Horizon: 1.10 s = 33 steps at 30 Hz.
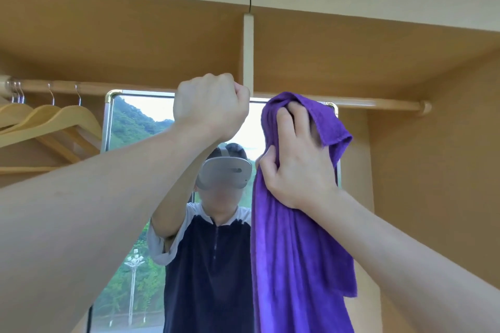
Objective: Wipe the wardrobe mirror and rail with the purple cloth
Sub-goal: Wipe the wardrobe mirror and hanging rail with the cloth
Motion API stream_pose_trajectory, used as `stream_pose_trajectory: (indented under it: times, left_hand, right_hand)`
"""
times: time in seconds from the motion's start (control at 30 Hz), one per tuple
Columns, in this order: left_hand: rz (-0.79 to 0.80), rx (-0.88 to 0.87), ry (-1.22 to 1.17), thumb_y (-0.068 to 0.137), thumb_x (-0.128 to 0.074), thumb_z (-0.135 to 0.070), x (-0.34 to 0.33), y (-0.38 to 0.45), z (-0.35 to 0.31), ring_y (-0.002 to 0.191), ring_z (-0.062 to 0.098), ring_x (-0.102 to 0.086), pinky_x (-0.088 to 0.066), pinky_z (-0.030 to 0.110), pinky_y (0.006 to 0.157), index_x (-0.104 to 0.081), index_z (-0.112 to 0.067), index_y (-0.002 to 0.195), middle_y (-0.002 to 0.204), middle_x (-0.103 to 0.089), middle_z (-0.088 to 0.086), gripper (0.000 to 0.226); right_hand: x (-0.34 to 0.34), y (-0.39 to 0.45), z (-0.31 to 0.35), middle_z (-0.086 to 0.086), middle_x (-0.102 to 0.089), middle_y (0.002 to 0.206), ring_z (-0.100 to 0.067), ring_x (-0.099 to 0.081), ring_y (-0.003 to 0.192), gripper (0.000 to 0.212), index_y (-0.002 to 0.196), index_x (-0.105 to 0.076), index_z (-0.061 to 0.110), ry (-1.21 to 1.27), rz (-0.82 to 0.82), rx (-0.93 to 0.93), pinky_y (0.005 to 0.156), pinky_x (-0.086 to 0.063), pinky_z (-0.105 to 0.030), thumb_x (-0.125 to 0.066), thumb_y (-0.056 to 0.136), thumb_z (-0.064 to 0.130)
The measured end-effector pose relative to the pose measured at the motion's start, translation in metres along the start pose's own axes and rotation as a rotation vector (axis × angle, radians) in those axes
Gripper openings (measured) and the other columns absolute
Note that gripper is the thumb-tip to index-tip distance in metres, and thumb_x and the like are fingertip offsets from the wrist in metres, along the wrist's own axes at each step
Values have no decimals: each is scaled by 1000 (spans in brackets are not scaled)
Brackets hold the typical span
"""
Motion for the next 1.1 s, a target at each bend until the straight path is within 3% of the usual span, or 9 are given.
stream_pose_trajectory:
  times: [0.07,0.23,0.37,0.53,0.67,0.77,0.93,1.03,1.1]
  left_hand:
    - [4,6,7,92,-28,-31,0,0,0,57,32,-46,-23,33,51,-57,-16,72,56,-41,0,37]
    - [15,-6,7,94,-28,-33,0,1,-1,61,33,-48,-29,34,55,-58,-17,77,57,-37,-2,37]
    - [8,-19,-11,94,-28,-32,1,0,1,50,23,-39,-22,32,50,-57,-19,76,56,-39,-2,37]
    - [2,-21,-30,92,-27,-33,5,-1,-3,59,31,-45,-30,35,57,-51,-19,72,56,-35,-2,34]
    - [8,-20,-29,93,-27,-32,4,-1,-3,58,32,-47,-32,34,56,-52,-18,72,55,-37,-1,35]
    - [6,-19,-32,93,-29,-30,2,0,-3,52,27,-41,-24,33,53,-52,-17,71,56,-37,-1,35]
    - [13,-18,-40,93,-29,-30,1,0,0,58,32,-45,-24,34,53,-54,-17,74,57,-39,-1,34]
    - [22,-14,-48,94,-28,-31,1,-1,0,59,32,-47,-28,34,55,-56,-17,76,58,-40,0,36]
    - [27,-7,-43,94,-27,-32,0,0,0,57,31,-47,-29,34,55,-56,-16,76,58,-42,1,38]
  right_hand:
    - [-3,-6,12,-6,-47,136,-26,-54,103,41,125,-51,10,42,-3,17,65,-41,-32,-52,86,22]
    - [-14,-58,42,-6,-55,138,-30,-56,114,46,137,-54,11,109,200,320,91,-46,-39,-48,93,21]
    - [-13,-87,25,-4,-62,128,-27,-57,105,48,138,-55,12,85,362,518,88,-47,-35,-49,91,18]
    - [3,-50,-18,-6,-60,136,-34,-64,106,43,132,-56,12,123,226,251,78,-53,-35,-43,93,21]
    - [1,-15,-10,-2,-57,135,-27,-61,104,41,128,-58,9,151,124,163,72,-50,-34,-43,90,16]
    - [1,-7,4,-1,-57,129,-22,-58,102,41,129,-57,10,150,80,102,74,-50,-37,-46,90,16]
    - [-2,-48,24,-2,-59,135,-25,-57,117,44,135,-57,13,96,206,251,94,-50,-39,-49,94,25]
    - [4,-55,16,-2,-57,124,-24,-56,104,38,123,-57,14,28,238,337,79,-48,-33,-53,90,33]
    - [12,-46,2,-5,-54,112,-26,-55,90,33,108,-57,13,-50,203,313,64,-36,-29,-58,85,37]
Point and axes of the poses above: each hand's wrist, its own y-axis towards the middle knuckle, its own x-axis out of the back of the hand, z = x × y, the point moved 6 cm from there along y, towards the middle knuckle
